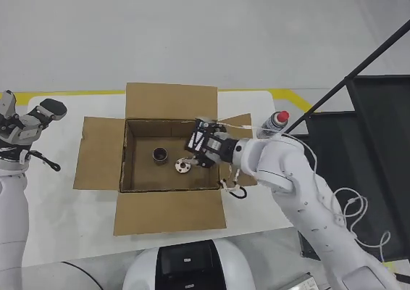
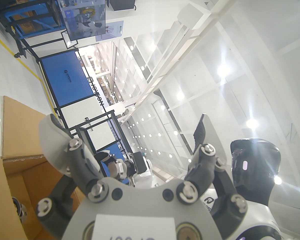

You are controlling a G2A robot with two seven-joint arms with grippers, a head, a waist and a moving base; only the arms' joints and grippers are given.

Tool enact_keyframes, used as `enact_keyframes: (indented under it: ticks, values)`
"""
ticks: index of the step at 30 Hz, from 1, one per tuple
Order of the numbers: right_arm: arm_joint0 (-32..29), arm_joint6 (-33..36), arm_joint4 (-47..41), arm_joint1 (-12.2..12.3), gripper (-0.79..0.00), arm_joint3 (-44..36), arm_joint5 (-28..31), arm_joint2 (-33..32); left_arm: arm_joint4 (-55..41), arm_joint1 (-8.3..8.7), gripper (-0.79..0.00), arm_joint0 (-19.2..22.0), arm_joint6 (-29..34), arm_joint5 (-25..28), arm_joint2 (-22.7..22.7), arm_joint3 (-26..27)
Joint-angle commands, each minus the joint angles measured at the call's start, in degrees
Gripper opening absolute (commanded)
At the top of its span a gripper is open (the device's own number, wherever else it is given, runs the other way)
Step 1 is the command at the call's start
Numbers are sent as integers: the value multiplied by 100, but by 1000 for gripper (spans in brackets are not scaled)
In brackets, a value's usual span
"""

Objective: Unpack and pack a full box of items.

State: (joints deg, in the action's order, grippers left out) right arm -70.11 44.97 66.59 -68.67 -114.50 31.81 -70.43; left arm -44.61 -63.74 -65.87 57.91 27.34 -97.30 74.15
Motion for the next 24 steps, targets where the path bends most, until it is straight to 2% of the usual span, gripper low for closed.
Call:
enact_keyframes:
  ticks: [1, 5, 9, 16, 20, 24]
  values:
    - [-512, -327, -38, 74, 0, -183, 88, -713, 0, 0, 0, 0, 0, 0, 0, 0]
    - [-1266, -1202, -204, 147, 0, -237, -192, -1702, 0, 0, 0, 0, 0, 0, 0, 0]
    - [-1693, -1861, -427, 167, 0, 27, -436, -2245, 0, 0, 0, 0, 0, 0, 0, 0]
    - [-1733, -2625, -477, 183, 0, 896, -552, -2498, 0, 0, 0, 0, 0, 0, 0, 0]
    - [-1840, -3295, -441, 154, 0, 1225, -895, -2486, 0, 0, 0, 0, 0, 0, 0, 0]
    - [-1845, -3412, -400, 147, 0, 1353, -945, -2408, 0, 0, 0, 0, 0, 0, 0, 0]
